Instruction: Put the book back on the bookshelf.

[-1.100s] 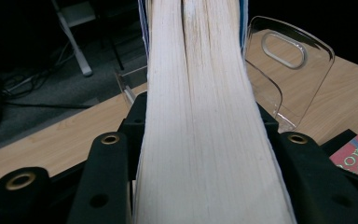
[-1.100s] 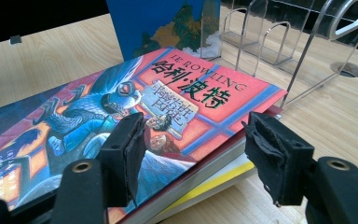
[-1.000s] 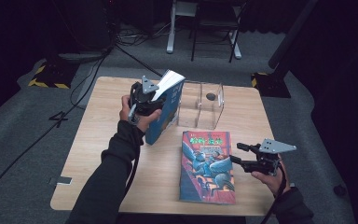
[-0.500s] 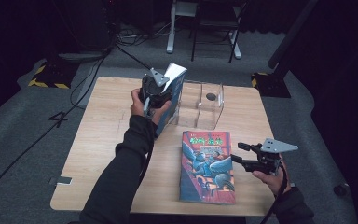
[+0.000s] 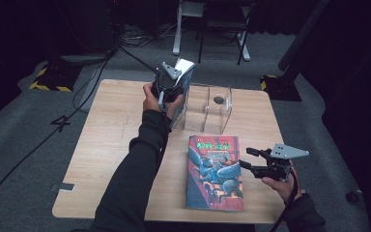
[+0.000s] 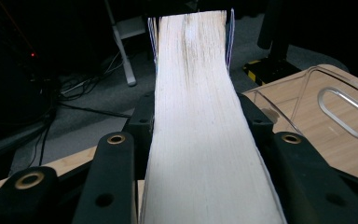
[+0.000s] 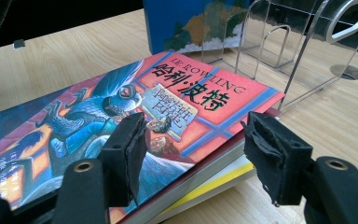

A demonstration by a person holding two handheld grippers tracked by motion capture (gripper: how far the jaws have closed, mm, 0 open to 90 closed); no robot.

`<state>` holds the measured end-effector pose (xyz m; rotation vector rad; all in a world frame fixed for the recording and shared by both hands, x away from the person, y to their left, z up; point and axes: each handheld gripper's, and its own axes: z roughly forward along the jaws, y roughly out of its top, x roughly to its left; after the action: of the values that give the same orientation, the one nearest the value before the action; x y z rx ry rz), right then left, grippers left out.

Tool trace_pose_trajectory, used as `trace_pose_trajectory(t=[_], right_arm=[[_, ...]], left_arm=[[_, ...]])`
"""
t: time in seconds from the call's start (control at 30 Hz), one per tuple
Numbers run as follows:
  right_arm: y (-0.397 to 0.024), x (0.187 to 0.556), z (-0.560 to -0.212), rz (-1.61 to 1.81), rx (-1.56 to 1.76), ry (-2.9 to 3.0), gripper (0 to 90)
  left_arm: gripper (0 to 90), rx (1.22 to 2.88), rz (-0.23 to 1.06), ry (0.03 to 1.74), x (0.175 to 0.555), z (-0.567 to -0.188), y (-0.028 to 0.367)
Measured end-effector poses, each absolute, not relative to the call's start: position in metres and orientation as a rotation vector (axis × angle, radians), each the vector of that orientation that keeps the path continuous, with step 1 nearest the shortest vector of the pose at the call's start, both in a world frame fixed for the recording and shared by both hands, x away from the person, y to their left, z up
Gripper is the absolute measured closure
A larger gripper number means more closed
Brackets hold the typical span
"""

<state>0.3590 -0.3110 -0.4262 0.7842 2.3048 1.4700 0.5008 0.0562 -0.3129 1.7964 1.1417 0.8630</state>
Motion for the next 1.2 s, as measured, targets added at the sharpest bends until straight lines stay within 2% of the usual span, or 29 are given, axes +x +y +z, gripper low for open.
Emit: trace_pose_trajectory(t=[0.3,0.6,1.2], right_arm=[[-0.310,0.358,-0.426,1.468,0.774,2.313,39.6],[-0.310,0.358,-0.426,1.476,0.773,2.310,39.7],[-0.308,0.357,-0.427,1.469,0.748,2.326,39.6]], left_arm=[[59.3,1.841,0.906,1.114,0.509,-0.311,0.046],[59.3,1.791,0.935,1.106,0.515,-0.314,0.041],[58.4,1.673,0.866,1.132,0.527,-0.333,0.059]])
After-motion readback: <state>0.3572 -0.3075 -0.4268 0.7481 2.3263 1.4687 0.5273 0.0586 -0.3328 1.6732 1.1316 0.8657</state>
